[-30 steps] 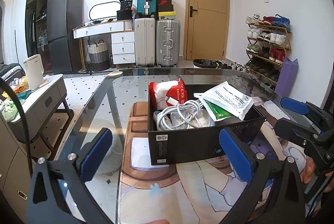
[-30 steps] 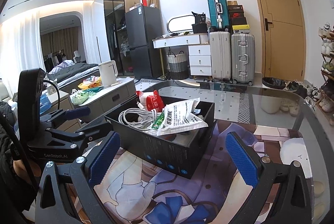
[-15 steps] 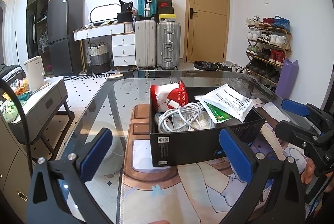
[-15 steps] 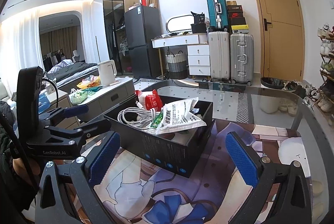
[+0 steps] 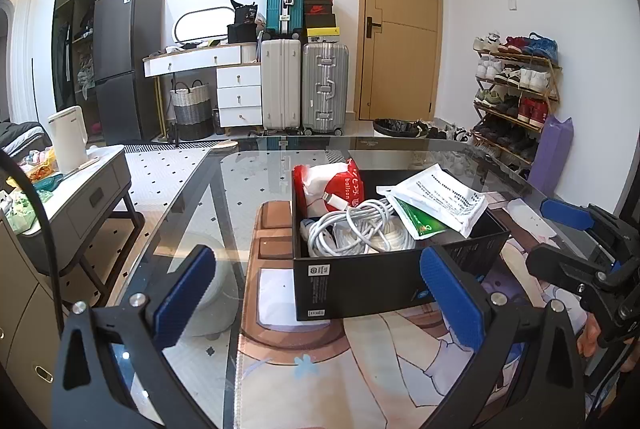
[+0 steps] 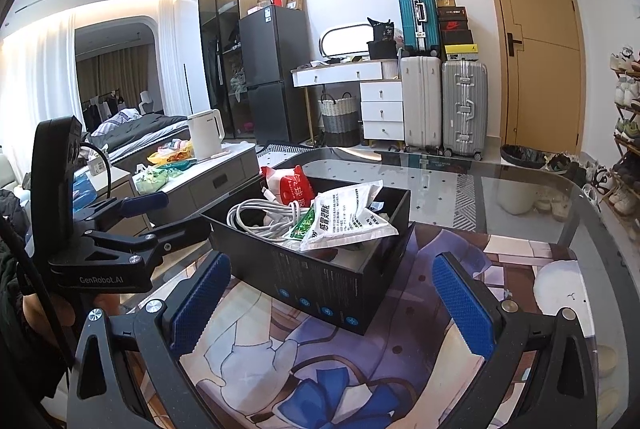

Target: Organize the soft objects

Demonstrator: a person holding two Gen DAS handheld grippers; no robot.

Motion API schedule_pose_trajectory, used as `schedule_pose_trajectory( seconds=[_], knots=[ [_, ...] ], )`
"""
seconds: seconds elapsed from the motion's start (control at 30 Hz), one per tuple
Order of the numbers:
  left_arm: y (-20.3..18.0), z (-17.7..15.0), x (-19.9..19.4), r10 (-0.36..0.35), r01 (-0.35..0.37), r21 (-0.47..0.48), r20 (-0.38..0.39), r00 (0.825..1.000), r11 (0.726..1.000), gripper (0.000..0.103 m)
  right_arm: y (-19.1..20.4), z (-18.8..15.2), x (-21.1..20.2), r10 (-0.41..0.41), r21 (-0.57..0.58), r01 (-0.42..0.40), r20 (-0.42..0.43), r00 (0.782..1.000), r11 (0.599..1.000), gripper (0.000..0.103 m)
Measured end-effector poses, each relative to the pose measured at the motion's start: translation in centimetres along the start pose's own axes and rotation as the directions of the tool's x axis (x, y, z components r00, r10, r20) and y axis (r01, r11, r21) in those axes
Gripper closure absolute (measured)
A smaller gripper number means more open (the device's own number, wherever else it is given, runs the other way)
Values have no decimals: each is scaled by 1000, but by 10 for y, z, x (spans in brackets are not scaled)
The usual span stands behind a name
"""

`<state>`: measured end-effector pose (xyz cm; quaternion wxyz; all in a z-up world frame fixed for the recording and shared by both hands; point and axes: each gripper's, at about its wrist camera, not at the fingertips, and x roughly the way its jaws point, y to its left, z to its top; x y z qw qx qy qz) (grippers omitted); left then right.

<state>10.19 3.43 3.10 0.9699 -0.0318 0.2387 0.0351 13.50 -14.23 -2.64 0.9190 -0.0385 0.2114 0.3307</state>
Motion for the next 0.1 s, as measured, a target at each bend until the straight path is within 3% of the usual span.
schedule_pose_trajectory(
  seconds=[0.1],
  knots=[
    [0, 1, -1, -6, 6, 1, 5, 1000, 1000, 0, 1, 0, 0, 0, -1, 0, 0, 1000, 1000, 1]
  ],
)
